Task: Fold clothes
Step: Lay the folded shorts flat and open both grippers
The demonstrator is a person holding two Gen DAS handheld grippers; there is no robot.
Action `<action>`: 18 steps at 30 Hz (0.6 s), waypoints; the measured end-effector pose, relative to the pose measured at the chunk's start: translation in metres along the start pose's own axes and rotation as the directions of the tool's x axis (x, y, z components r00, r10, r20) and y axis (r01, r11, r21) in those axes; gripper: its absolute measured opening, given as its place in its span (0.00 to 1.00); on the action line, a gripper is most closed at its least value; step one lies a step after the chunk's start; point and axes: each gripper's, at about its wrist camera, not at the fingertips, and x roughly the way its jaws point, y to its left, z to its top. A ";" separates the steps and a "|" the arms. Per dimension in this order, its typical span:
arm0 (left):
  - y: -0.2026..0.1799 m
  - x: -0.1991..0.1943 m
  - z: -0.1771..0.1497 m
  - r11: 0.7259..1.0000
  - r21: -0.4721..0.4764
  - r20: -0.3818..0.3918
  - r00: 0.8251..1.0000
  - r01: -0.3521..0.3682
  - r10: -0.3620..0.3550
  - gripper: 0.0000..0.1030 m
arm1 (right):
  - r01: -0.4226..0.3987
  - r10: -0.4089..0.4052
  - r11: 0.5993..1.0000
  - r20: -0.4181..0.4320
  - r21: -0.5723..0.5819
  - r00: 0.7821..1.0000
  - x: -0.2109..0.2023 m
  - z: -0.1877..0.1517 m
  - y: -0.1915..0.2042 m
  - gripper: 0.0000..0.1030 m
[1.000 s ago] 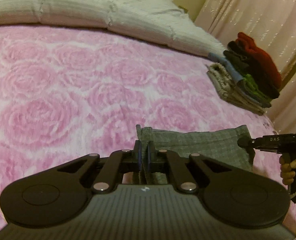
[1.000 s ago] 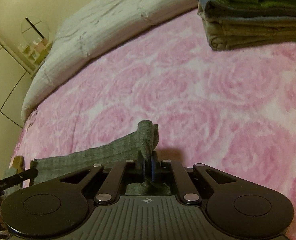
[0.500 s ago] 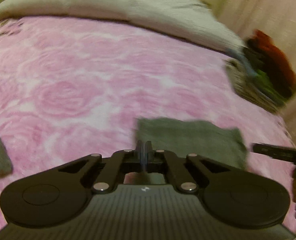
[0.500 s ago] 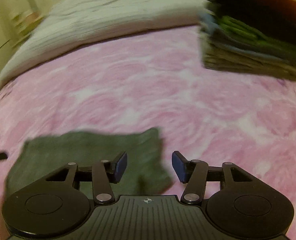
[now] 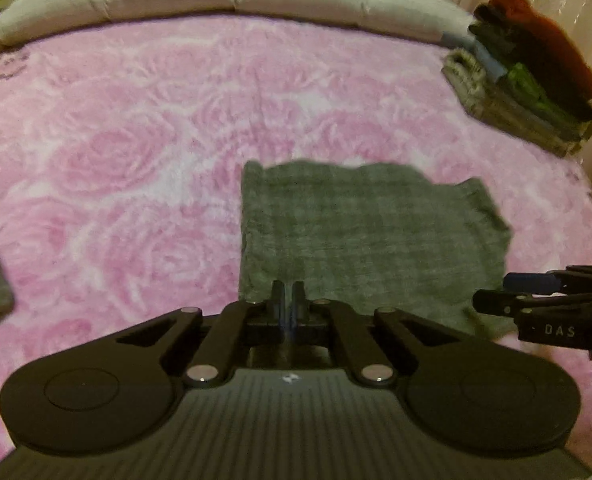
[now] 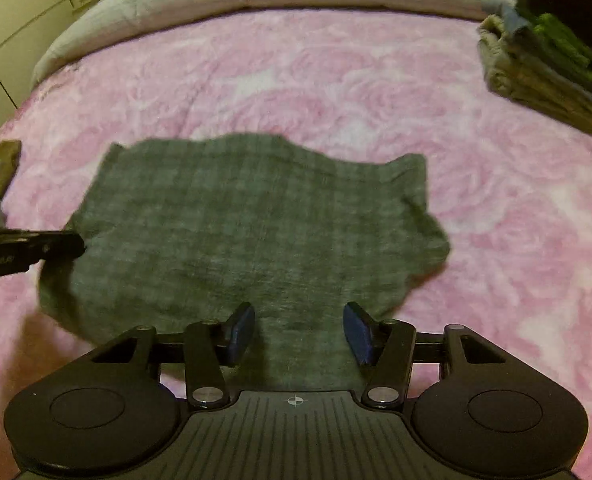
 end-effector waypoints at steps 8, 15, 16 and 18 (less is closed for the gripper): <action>-0.009 0.026 -0.014 0.998 -0.008 -0.093 0.994 -0.054 0.053 0.01 | 0.006 -0.005 1.000 -0.105 0.005 0.994 0.023 -0.009 0.011 0.52; -0.023 0.006 -0.007 0.991 -0.024 -0.144 0.981 -0.135 0.130 0.03 | 0.018 -0.009 0.998 -0.163 0.052 0.987 0.008 0.002 0.014 0.53; -0.025 0.002 -0.007 0.988 -0.029 -0.154 0.978 -0.149 0.143 0.05 | 0.020 -0.010 0.998 -0.171 0.055 0.985 0.005 0.002 0.015 0.53; -0.028 -0.005 -0.008 0.983 -0.044 -0.179 0.970 -0.177 0.166 0.12 | 0.022 -0.010 0.998 -0.180 0.060 0.984 0.000 0.000 0.016 0.53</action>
